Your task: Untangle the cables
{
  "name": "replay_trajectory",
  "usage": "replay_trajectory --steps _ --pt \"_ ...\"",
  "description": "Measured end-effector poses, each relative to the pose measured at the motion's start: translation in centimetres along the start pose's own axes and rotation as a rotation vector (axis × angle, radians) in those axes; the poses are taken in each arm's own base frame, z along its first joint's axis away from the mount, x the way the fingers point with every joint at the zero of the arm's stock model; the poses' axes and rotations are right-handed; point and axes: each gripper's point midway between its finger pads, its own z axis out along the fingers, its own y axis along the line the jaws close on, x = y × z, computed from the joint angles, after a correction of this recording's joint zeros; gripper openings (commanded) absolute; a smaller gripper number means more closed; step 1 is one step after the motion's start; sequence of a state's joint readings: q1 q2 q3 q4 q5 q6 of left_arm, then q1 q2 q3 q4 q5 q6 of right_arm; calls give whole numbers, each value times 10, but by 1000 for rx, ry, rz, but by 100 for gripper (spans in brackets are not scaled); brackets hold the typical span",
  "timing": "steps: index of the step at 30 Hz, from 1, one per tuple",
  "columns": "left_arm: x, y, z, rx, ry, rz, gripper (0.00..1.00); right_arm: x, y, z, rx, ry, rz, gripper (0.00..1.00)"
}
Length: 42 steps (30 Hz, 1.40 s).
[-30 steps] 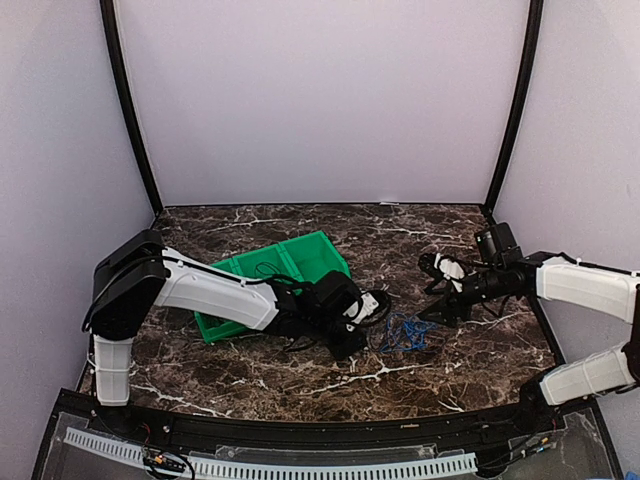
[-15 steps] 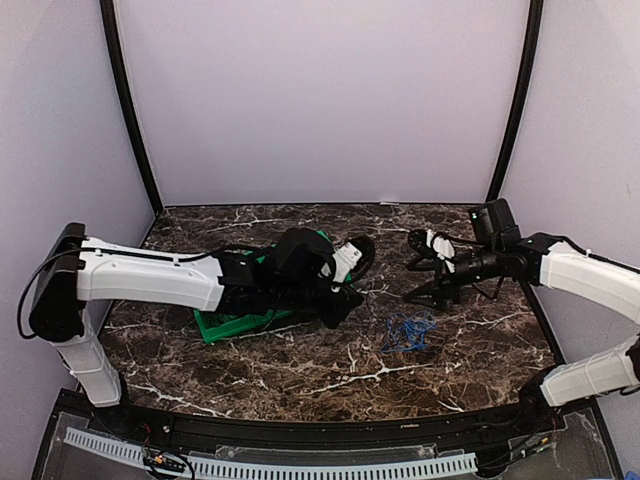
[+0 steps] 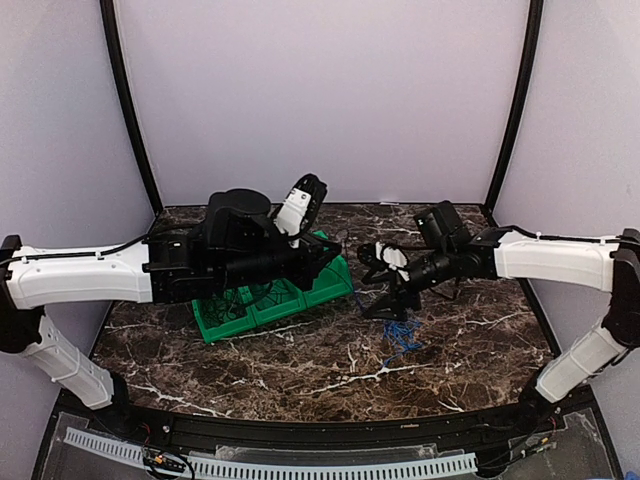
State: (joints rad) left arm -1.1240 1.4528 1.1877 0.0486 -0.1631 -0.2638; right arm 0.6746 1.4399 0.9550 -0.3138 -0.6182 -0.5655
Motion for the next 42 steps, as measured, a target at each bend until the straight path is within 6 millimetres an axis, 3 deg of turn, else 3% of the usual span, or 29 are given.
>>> replay_trajectory --steps 3,5,10,12,16,20,27,29,31,34,42 --pt "-3 5 -8 -23 -13 -14 0 -10 1 19 -31 -15 -17 77" --pt "-5 9 -18 -35 -28 -24 0 -7 3 34 -61 -11 -3 61" --pt "-29 18 -57 -60 -118 -57 0 21 10 63 -145 43 86 28" --pt "-45 21 -77 -69 -173 -69 0 32 13 70 -169 64 124 21" --pt "-82 30 -121 -109 -284 -69 0 44 20 74 -198 89 165 21" --pt "-134 38 -172 -166 -401 -49 0 50 19 77 -202 102 187 20" --pt "-235 55 -305 -271 -693 -46 0 70 14 80 -203 135 261 20" --pt "-252 62 -342 -302 -764 -55 0 77 12 83 -204 150 289 18" --pt "-260 67 -364 -323 -806 -65 0 82 9 85 -202 163 309 15" --pt "-258 72 -369 -349 -805 -62 0 90 5 88 -186 192 340 12" --pt "-230 72 -319 -387 -658 1 0 108 -23 78 -91 244 392 13"
